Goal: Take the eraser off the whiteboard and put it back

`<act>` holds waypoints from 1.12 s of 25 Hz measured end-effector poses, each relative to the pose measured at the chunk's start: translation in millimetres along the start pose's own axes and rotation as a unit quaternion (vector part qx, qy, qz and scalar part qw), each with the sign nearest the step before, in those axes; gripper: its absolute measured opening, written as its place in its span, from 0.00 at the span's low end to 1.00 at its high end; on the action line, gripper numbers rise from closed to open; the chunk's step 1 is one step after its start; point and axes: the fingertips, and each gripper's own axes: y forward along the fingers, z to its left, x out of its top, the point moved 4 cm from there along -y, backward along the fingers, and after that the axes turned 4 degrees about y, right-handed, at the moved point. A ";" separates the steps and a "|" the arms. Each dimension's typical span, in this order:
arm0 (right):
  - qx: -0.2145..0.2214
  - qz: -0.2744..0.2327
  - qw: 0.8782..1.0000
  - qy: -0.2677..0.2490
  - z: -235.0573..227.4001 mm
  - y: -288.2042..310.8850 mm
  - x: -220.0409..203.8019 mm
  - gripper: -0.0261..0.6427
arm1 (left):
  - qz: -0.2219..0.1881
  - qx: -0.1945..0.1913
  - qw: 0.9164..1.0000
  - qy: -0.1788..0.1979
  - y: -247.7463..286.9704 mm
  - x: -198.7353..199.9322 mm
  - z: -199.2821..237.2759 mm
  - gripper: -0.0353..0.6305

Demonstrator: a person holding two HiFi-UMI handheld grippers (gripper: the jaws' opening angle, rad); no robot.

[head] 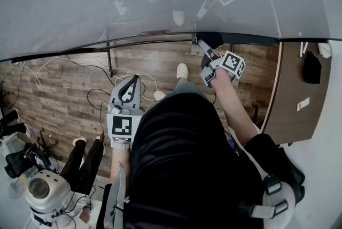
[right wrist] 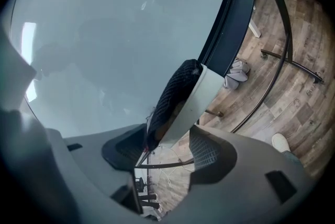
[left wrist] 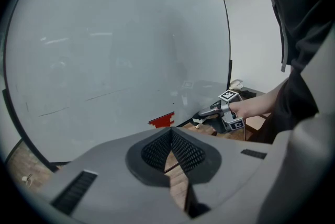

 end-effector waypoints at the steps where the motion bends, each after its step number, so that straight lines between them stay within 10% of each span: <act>1: -0.002 0.001 1.000 -0.001 -0.2 0.6 0.0 0.40 | 0.000 0.000 1.000 0.000 0.1 -0.2 0.1 0.06; 28: -0.013 0.010 1.000 -0.006 -8.5 3.8 -7.4 0.41 | -0.002 -0.001 1.000 0.000 -1.5 -2.8 -2.4 0.06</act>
